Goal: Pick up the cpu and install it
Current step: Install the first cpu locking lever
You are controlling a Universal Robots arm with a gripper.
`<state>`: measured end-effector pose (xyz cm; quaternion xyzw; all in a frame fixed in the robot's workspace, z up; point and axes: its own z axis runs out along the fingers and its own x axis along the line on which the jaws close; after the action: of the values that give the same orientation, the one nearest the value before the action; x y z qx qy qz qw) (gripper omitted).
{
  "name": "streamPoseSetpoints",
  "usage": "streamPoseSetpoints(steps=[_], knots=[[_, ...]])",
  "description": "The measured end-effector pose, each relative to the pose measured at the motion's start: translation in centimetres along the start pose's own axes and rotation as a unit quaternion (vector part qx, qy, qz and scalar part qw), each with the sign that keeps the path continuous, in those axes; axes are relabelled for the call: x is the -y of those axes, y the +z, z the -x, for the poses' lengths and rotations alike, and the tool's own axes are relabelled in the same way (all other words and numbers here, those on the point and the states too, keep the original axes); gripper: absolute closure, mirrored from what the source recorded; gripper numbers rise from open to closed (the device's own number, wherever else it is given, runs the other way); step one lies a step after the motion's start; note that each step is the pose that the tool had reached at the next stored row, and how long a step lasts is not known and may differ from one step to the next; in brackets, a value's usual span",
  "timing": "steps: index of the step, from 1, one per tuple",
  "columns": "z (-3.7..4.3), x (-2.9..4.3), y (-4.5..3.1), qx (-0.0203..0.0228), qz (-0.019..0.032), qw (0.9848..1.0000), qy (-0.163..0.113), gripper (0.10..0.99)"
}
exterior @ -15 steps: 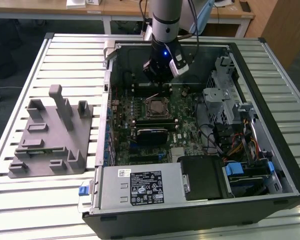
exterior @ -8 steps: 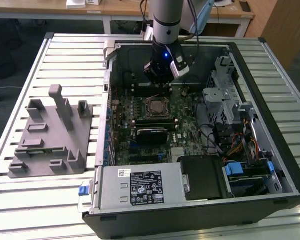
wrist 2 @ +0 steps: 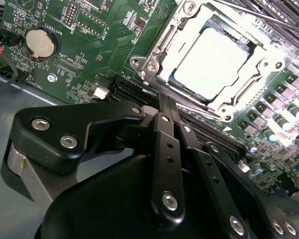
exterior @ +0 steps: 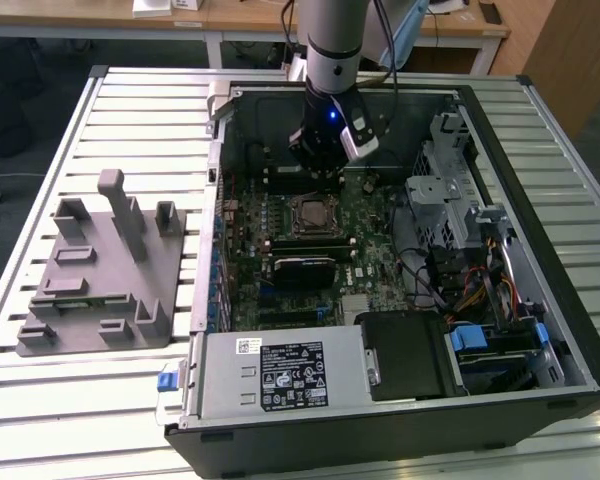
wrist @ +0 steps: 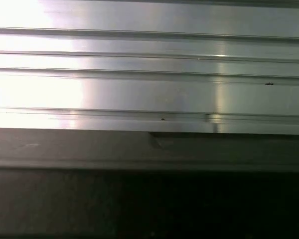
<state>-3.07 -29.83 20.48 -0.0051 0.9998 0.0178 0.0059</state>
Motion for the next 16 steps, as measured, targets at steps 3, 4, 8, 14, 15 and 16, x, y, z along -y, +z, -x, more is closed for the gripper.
streamPoseSetpoints(steps=[3,4,8,14,15,16], knots=[[0.04,0.01,0.14,0.0,-0.0001,1.0,0.0,0.973],[0.05,0.01,0.16,0.0,-0.0001,1.0,0.0,0.973],[0.11,0.01,0.34,-0.0002,-0.0001,1.0,0.0,0.973],[0.19,0.02,0.47,-0.0004,-0.0003,1.0,0.0,0.973],[0.2,0.02,0.47,-0.0003,-0.0003,1.0,0.0,0.973],[0.2,0.01,0.46,-0.0003,-0.0002,1.0,0.0,0.973]])
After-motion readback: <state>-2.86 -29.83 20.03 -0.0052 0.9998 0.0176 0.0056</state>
